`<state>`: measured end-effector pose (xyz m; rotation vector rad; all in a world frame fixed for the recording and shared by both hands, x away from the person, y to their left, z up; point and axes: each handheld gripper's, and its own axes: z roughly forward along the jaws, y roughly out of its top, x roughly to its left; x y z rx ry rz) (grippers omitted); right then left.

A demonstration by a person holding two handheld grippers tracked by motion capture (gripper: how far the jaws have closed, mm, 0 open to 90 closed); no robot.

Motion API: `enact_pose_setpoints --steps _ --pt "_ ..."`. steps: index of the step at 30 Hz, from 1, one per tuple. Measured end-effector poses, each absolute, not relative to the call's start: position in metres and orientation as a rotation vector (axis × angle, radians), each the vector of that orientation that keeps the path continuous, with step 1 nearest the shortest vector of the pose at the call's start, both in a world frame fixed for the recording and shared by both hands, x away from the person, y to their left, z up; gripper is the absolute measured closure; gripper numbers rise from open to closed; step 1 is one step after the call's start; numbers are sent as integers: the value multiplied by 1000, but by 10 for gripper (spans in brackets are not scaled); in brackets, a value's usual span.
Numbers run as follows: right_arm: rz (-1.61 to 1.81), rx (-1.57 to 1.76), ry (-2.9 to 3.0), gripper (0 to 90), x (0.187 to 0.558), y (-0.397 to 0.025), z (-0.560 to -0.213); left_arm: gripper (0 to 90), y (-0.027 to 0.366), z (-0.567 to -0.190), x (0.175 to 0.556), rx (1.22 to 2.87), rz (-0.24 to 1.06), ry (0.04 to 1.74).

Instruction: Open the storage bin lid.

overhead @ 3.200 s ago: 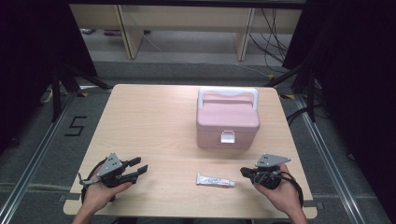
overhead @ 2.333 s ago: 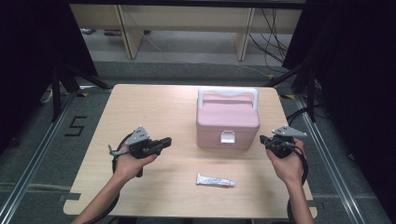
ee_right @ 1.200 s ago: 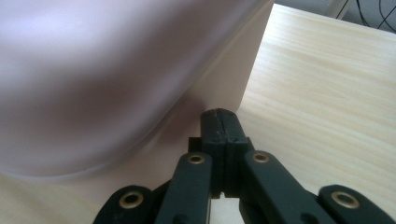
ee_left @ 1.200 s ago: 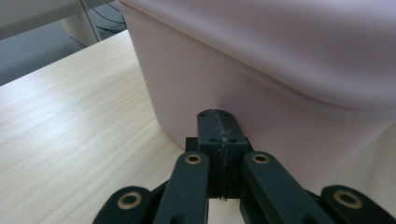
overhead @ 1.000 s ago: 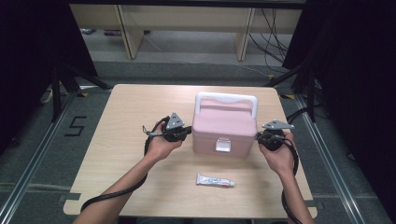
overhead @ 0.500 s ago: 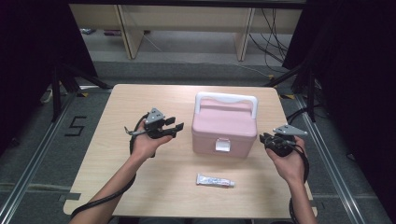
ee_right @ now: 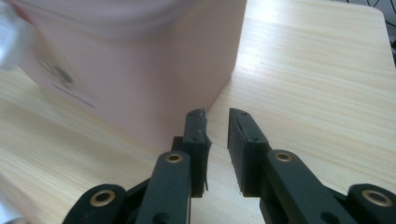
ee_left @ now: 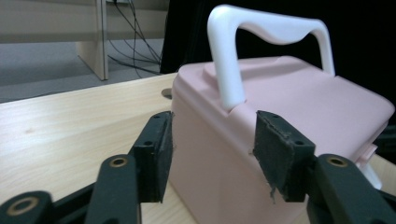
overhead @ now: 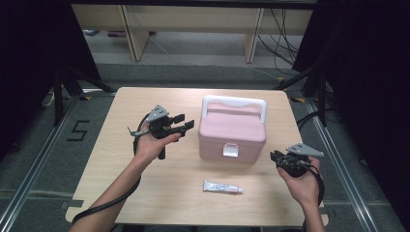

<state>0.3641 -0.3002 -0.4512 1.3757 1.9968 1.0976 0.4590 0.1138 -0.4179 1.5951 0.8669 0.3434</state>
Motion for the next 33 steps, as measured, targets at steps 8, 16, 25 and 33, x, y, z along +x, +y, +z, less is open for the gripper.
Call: enact_pose_setpoints --steps 8,16,25,33 --pt "1108 1349 2010 793 361 -300 -448 545 98 -408 472 1600 328 882" --pt "1108 1380 2004 775 358 -293 -450 563 82 -402 489 1615 321 912" --pt "1120 1333 2030 786 360 -287 -447 592 69 -400 503 1644 312 933" --pt "1141 1348 2025 822 356 -285 -445 720 64 -396 507 1628 236 979"
